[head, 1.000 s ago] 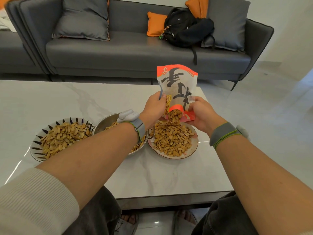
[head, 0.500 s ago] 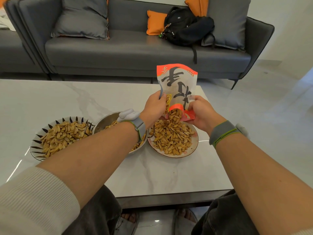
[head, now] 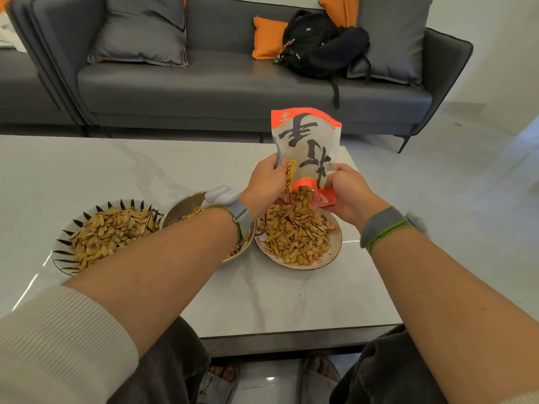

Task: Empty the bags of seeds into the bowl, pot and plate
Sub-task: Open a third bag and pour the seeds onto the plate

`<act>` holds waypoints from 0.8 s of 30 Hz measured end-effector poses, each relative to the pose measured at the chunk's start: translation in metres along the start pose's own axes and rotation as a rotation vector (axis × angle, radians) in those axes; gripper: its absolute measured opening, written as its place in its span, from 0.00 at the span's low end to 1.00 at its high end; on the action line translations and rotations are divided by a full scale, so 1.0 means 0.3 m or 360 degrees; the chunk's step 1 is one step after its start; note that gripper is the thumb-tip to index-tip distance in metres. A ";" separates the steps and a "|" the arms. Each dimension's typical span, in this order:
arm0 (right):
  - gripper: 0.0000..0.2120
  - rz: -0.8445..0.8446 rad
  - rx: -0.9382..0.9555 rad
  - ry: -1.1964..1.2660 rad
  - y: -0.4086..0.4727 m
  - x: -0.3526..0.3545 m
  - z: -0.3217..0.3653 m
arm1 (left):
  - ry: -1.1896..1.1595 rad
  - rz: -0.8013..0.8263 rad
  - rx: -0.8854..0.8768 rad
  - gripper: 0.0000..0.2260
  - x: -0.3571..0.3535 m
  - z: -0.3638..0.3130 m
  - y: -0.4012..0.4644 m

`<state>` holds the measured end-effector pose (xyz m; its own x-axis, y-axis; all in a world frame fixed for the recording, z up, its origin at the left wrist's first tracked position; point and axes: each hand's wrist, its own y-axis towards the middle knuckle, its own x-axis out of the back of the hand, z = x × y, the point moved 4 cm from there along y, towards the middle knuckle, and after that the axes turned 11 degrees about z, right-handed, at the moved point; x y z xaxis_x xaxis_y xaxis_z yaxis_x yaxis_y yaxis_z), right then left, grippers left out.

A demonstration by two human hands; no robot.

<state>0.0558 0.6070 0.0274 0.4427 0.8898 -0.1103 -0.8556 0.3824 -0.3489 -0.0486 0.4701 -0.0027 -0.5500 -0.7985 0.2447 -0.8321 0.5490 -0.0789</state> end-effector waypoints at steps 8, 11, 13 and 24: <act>0.29 -0.0010 -0.0020 -0.0022 0.006 -0.003 -0.004 | 0.0038 0.0006 0.0003 0.19 -0.002 0.004 0.003; 0.28 0.0013 -0.0023 -0.0039 -0.003 -0.012 -0.005 | 0.0053 0.0001 -0.0002 0.19 -0.005 0.007 0.000; 0.28 0.0033 -0.0015 -0.0042 -0.001 -0.013 -0.005 | 0.0052 -0.0005 -0.0003 0.18 0.000 0.006 0.000; 0.29 0.0020 0.0004 -0.0059 0.003 0.000 0.007 | 0.0012 0.0000 -0.0022 0.17 0.002 -0.015 -0.011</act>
<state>0.0545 0.6078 0.0292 0.4216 0.9033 -0.0799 -0.8617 0.3716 -0.3456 -0.0459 0.4688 0.0022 -0.5493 -0.7968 0.2518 -0.8311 0.5523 -0.0653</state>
